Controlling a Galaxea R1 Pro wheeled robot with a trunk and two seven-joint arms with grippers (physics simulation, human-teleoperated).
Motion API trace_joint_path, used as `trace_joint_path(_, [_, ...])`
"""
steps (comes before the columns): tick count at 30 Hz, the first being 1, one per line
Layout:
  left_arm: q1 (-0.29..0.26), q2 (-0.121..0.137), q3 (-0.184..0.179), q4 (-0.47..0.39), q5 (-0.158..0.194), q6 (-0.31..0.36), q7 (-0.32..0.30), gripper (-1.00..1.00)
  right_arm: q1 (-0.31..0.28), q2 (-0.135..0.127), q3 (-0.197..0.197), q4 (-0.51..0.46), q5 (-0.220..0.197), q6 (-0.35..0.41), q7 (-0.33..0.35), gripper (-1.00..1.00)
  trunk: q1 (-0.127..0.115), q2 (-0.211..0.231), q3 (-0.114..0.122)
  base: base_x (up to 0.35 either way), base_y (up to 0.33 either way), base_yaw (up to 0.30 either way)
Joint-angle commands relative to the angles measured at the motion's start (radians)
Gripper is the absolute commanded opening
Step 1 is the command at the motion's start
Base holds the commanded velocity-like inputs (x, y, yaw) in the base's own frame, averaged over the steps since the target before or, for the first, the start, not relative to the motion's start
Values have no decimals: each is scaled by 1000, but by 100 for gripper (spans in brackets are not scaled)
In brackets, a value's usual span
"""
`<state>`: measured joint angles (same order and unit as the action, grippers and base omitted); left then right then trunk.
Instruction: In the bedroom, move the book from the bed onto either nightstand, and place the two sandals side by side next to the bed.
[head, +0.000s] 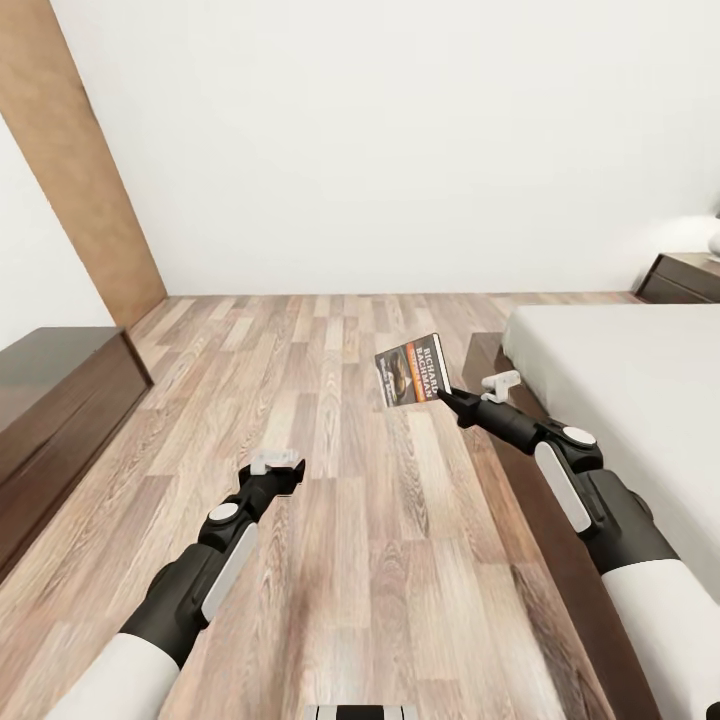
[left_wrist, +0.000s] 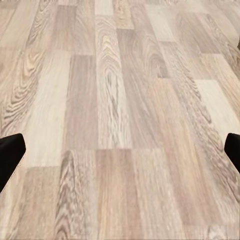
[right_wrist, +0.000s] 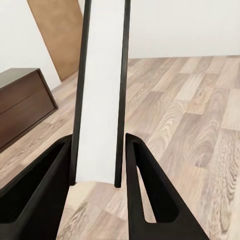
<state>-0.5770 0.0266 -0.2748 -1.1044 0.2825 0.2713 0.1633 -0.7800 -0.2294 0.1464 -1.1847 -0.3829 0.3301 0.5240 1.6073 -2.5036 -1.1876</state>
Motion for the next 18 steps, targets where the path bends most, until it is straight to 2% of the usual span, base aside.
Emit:
trace_joint_path(1, [-1, 1, -4, -2, 10, 3, 10, 100, -1, -1, 1, -1, -13, 9, -1, -100, 0, 0, -1, 328, 78, 0])
trace_joint_path(18, [-1, 2, -4, 2, 9, 3, 12, 100, -1, -1, 1, -3, -9, 9, 4, -100, 0, 0, -1, 328, 78, 0])
